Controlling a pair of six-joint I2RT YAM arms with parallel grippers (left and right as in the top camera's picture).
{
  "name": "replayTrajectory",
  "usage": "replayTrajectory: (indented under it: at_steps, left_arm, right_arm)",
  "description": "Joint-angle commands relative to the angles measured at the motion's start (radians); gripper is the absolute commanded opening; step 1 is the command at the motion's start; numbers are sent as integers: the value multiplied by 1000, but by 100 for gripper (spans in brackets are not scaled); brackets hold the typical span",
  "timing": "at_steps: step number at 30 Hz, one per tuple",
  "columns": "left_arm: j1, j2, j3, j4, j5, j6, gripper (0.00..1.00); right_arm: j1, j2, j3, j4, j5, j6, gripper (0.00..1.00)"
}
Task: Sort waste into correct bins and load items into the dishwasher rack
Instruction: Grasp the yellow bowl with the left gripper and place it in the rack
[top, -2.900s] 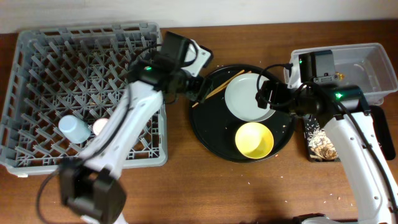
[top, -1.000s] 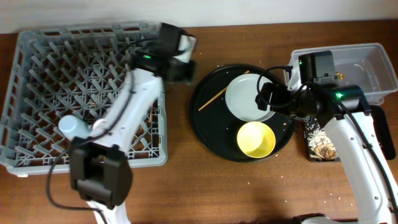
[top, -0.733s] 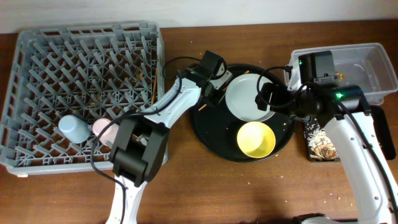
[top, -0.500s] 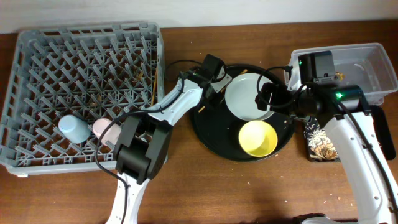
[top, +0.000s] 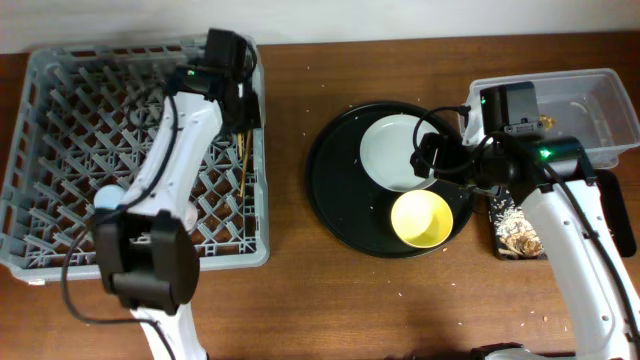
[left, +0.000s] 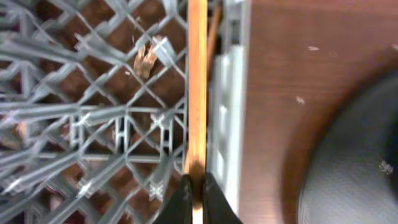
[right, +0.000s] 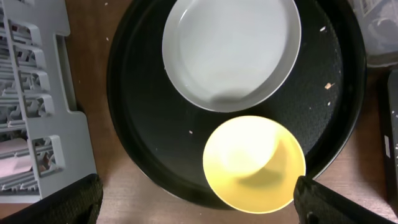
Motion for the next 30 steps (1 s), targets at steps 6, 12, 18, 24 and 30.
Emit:
replayTrajectory:
  at_steps: [6,12,18,24,30]
  left_arm:
    - [-16,-12,20,-76,196,45,33]
    - [-187,-65,-2,-53,555,116,52]
    - [-475,-61,-250,306,492,5,52]
    - [-579,63,-338,422,465,-55,51]
    - [-565,131,-320,391,458,-54,3]
  right_arm:
    - [-3,-16,16,2,-1,0,98]
    - [-131,-16,16,-26,79,133,98]
    - [-285,-16,16,-85,55,132,98]
    - [-284,-16,16,-105,55,132,98]
    - [-284,-16,16,-112,54,131,99]
